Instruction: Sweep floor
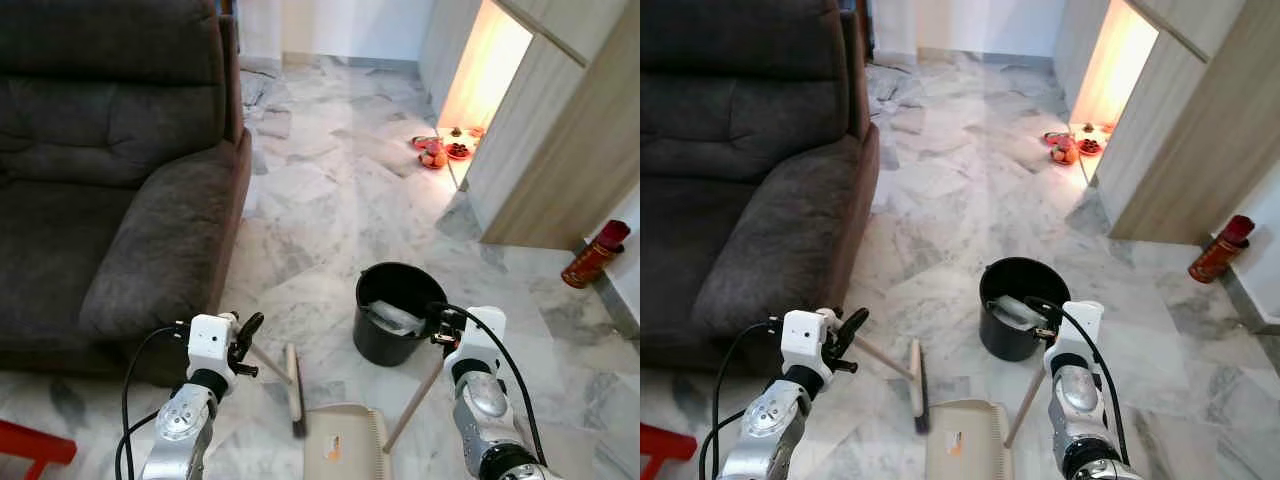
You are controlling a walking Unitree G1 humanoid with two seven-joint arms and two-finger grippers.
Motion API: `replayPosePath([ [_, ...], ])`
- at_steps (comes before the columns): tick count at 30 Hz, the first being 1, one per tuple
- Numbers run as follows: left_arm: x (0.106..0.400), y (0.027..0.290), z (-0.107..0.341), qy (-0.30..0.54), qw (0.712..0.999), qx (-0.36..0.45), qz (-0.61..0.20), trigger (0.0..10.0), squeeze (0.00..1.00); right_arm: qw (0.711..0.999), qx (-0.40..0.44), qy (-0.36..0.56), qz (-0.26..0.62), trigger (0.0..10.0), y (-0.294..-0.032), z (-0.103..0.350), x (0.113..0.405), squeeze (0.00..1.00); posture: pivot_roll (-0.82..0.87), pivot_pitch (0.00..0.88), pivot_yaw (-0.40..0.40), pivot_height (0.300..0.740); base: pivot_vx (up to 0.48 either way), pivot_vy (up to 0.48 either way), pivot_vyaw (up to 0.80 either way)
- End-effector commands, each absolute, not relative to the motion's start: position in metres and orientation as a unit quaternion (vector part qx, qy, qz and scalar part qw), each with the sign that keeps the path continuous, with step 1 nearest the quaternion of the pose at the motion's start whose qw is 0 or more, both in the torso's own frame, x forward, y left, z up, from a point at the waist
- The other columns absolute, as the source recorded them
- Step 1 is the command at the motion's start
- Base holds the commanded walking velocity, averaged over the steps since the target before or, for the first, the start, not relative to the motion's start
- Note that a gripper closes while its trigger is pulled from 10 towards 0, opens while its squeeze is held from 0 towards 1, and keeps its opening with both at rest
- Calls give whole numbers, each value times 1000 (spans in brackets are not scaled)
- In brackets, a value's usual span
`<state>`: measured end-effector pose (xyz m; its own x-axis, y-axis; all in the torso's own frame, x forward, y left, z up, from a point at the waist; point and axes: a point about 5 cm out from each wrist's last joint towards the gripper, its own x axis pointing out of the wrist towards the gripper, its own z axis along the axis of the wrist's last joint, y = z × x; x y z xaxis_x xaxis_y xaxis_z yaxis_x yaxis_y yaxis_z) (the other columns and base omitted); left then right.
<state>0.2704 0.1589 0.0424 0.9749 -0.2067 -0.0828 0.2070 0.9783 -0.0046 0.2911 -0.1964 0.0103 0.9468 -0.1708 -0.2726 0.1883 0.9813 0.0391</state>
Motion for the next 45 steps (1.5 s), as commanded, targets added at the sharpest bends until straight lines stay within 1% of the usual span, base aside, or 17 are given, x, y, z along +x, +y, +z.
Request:
replayPosePath([
  [1,272,156,46,34,994,-3,-108,10000,0,986,30,136,-97,10000,-200,12,292,0,63,41,-108,740,0,0,-800],
  [12,272,155,45,40,993,-4,-115,10000,0,985,29,139,-96,10000,-199,11,292,0,62,52,-104,740,0,0,-726],
  [36,270,159,31,61,991,-10,-115,10000,0,985,36,141,-94,10000,-197,10,292,0,63,37,-99,740,0,0,0],
  [45,272,157,25,69,991,-18,-117,10000,0,985,33,141,-95,10000,-198,11,292,0,53,27,-99,740,0,0,-778],
])
